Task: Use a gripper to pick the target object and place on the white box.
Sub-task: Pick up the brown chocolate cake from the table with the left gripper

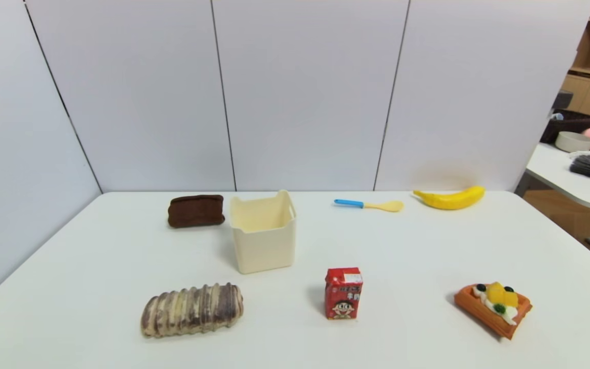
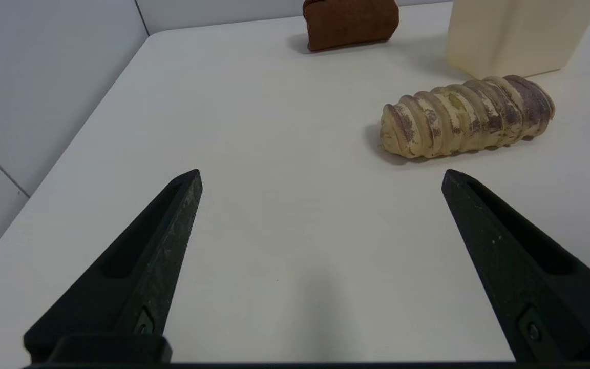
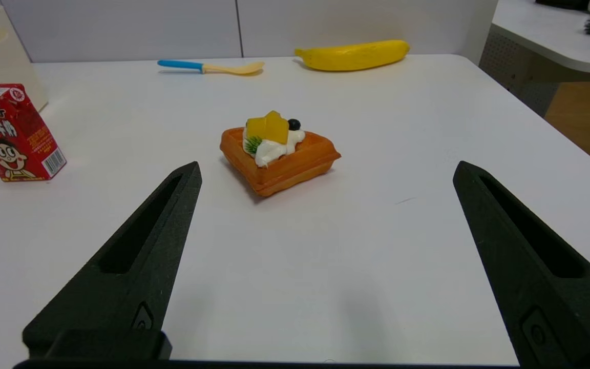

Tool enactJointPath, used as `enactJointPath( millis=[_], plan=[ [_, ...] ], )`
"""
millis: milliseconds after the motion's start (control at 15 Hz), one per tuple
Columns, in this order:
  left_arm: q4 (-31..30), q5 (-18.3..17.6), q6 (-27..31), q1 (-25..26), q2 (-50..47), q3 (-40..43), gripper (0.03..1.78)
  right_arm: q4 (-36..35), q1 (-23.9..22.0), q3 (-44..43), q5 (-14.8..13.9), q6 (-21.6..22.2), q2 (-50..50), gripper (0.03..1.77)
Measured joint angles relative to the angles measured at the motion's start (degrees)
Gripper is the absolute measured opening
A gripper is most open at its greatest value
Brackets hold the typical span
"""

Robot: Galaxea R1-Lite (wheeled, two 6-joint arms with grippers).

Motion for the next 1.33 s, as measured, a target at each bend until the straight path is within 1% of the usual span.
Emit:
enactJointPath(
  millis=[200,267,400,667,867,1067,1200,1333],
  plan=[
    [12.5,0.0,0.6,0.1,10.5,-11.6,1.69,0.0,0.0,0.0,0.0,0.0,0.0,1.7],
    [15.7,0.0,1.0,0.1,15.0,-15.2,1.69,0.0,0.0,0.0,0.0,0.0,0.0,1.7],
    [19.0,0.0,2.2,0.1,24.1,-21.5,1.69,0.0,0.0,0.0,0.0,0.0,0.0,1.7],
    [20.3,0.0,6.6,0.1,44.8,-34.1,1.69,0.0,0.0,0.0,0.0,0.0,0.0,1.7],
    [20.2,-0.6,11.5,0.1,61.9,-45.4,1.69,0.0,0.0,0.0,0.0,0.0,0.0,1.7],
    [20.3,-2.3,17.6,0.1,78.8,-58.7,1.69,0.0,0.0,0.0,0.0,0.0,0.0,1.7],
    [20.3,-3.4,22.9,0.1,88.8,-67.9,1.69,0.0,0.0,0.0,0.0,0.0,0.0,1.7],
    [20.4,-6.0,28.7,0.1,97.4,-75.4,1.69,0.0,0.0,0.0,0.0,0.0,0.0,1.7]
  ],
)
